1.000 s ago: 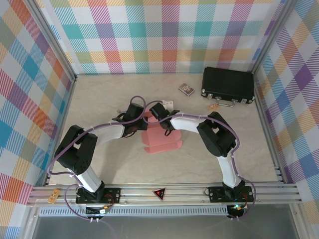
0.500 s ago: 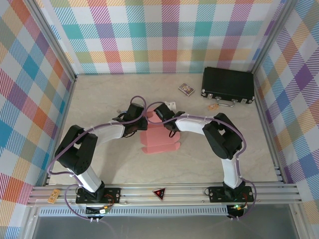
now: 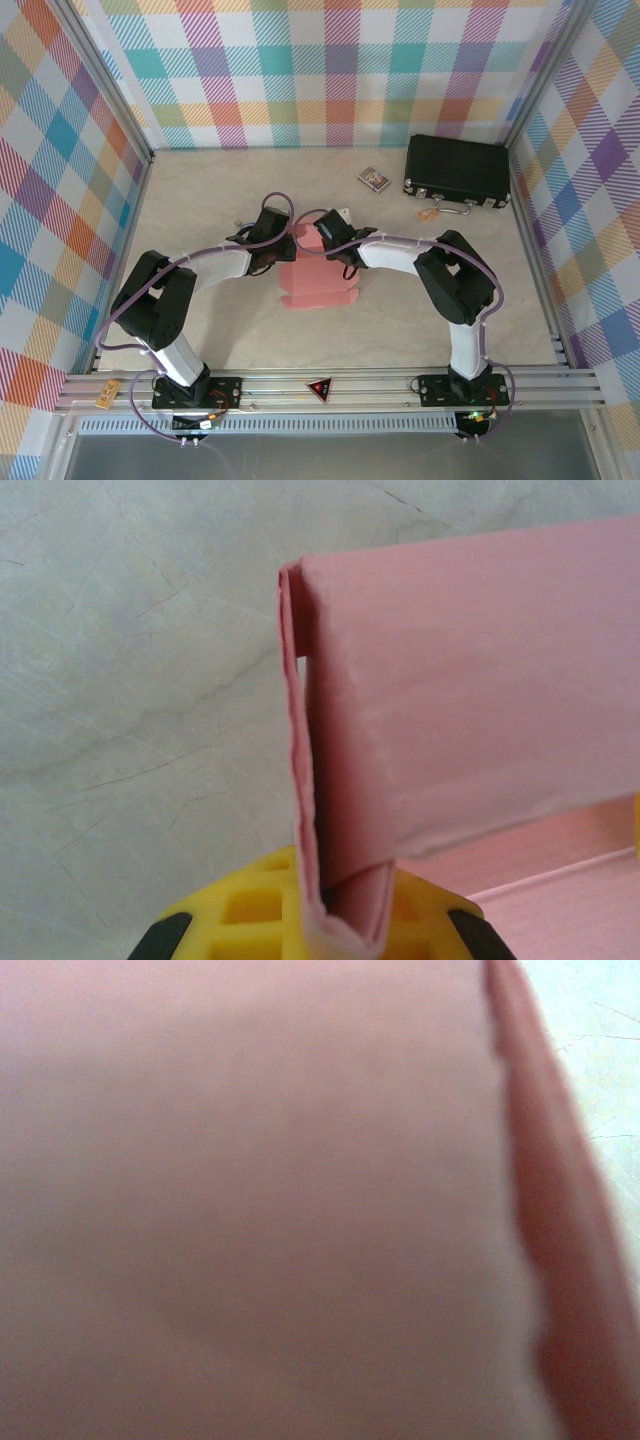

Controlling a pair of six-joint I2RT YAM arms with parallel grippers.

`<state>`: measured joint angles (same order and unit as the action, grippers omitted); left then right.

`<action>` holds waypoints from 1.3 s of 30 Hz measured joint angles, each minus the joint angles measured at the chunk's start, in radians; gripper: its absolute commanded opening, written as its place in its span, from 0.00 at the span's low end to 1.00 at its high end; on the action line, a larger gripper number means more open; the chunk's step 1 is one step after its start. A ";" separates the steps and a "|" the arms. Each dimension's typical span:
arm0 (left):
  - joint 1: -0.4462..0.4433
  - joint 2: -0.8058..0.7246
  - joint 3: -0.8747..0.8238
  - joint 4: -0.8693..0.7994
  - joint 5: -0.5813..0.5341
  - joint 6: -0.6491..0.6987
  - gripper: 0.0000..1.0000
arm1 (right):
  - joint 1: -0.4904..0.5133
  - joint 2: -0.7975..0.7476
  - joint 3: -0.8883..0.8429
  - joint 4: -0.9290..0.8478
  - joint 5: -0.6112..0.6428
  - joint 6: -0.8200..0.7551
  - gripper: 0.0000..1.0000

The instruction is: Fold the paper box

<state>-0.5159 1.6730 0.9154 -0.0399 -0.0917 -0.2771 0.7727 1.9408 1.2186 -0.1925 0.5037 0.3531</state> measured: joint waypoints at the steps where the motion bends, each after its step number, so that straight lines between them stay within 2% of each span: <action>1: 0.000 0.000 0.000 -0.001 0.000 0.000 0.03 | 0.000 -0.007 -0.008 0.007 -0.009 -0.005 0.60; 10: -0.003 0.002 0.006 -0.011 -0.008 -0.008 0.03 | -0.003 -0.092 -0.077 0.042 -0.130 -0.080 0.69; 22: -0.008 0.002 0.011 -0.021 -0.016 -0.014 0.03 | -0.056 -0.196 -0.163 0.098 -0.308 -0.145 0.69; 27: -0.009 0.002 0.012 -0.022 -0.017 -0.014 0.03 | -0.091 -0.216 -0.190 0.104 -0.377 -0.159 0.64; 33: -0.013 0.003 0.013 -0.023 -0.024 -0.015 0.03 | -0.129 -0.216 -0.200 0.114 -0.458 -0.176 0.47; 39: -0.013 0.003 0.013 -0.023 -0.025 -0.014 0.03 | -0.140 -0.193 -0.201 0.146 -0.488 -0.187 0.39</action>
<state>-0.5289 1.6764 0.9283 -0.0631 -0.1165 -0.2916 0.6323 1.7477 1.0172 -0.0460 0.0162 0.1665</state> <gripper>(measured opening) 0.058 0.408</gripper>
